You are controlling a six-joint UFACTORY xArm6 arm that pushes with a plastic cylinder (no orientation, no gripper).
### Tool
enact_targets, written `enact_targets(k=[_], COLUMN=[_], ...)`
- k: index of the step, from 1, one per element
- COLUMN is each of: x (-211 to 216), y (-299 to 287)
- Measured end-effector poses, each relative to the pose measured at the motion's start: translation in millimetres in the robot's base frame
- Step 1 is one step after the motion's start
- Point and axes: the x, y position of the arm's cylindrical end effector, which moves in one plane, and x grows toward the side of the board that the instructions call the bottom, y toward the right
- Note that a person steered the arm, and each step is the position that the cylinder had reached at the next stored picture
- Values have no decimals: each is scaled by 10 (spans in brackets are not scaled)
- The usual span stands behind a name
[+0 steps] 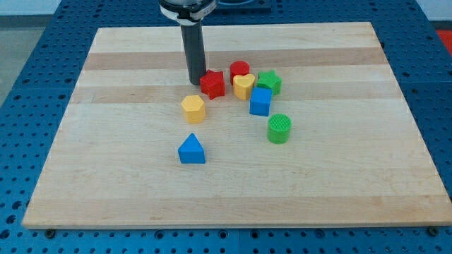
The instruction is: Slightly move the hexagon closer to the heart
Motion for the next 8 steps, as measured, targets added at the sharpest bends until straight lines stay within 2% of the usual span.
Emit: enact_targets(k=[2,3,5,8], x=[60,61,591,826], y=[-17,-307,-795,-493])
